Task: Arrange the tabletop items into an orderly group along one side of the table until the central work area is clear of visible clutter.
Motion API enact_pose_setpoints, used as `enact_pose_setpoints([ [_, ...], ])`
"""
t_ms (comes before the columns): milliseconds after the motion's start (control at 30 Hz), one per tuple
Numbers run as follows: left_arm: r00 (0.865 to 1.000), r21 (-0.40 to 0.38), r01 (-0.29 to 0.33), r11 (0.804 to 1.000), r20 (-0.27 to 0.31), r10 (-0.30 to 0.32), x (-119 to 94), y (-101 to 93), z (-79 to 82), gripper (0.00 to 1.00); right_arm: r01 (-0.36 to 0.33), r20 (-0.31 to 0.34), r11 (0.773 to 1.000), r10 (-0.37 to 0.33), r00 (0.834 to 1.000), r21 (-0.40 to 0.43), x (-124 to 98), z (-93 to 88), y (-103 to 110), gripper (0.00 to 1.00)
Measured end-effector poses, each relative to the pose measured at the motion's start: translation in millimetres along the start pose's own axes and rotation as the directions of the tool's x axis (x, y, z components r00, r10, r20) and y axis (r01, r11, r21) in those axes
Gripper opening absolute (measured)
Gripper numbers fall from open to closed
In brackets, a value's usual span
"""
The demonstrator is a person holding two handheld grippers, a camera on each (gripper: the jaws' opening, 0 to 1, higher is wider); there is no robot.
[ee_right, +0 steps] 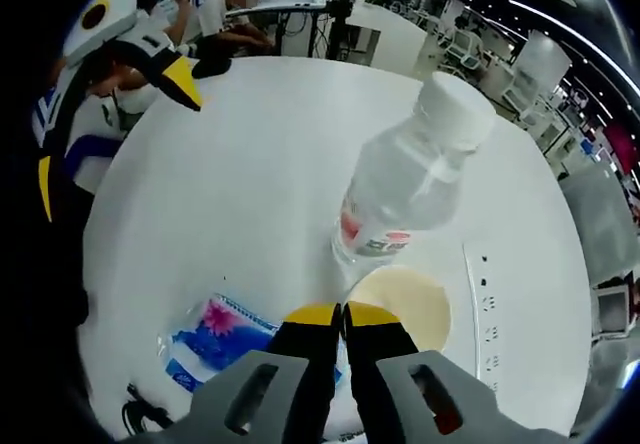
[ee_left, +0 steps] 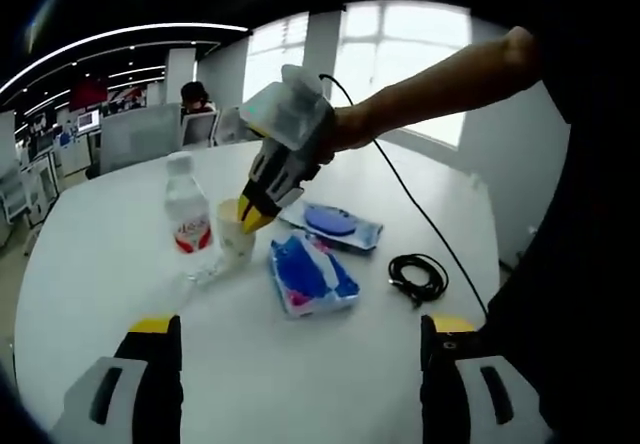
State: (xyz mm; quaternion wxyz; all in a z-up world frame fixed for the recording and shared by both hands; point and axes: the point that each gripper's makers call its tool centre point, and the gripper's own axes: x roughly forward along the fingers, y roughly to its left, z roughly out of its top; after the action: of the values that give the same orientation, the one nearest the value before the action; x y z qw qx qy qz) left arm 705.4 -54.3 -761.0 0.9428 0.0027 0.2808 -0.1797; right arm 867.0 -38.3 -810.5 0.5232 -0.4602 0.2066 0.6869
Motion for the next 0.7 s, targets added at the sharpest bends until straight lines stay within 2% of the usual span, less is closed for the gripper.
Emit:
enact_pose_setpoints([
  [333,1.0,-0.006,0.003,1.0,-0.01,-0.003,0.0,-3.0,-3.1,0.98,-0.012,0.009,0.999,0.012,1.0,-0.037,6.9,4.0,1.7,0.0],
  [700,1.0,-0.012,0.001,1.0,-0.008,-0.002,-0.6,-1.8,-5.4,0.98,-0.013,0.0,1.0,0.013,1.0,-0.019,7.3,0.1,3.1,0.02],
])
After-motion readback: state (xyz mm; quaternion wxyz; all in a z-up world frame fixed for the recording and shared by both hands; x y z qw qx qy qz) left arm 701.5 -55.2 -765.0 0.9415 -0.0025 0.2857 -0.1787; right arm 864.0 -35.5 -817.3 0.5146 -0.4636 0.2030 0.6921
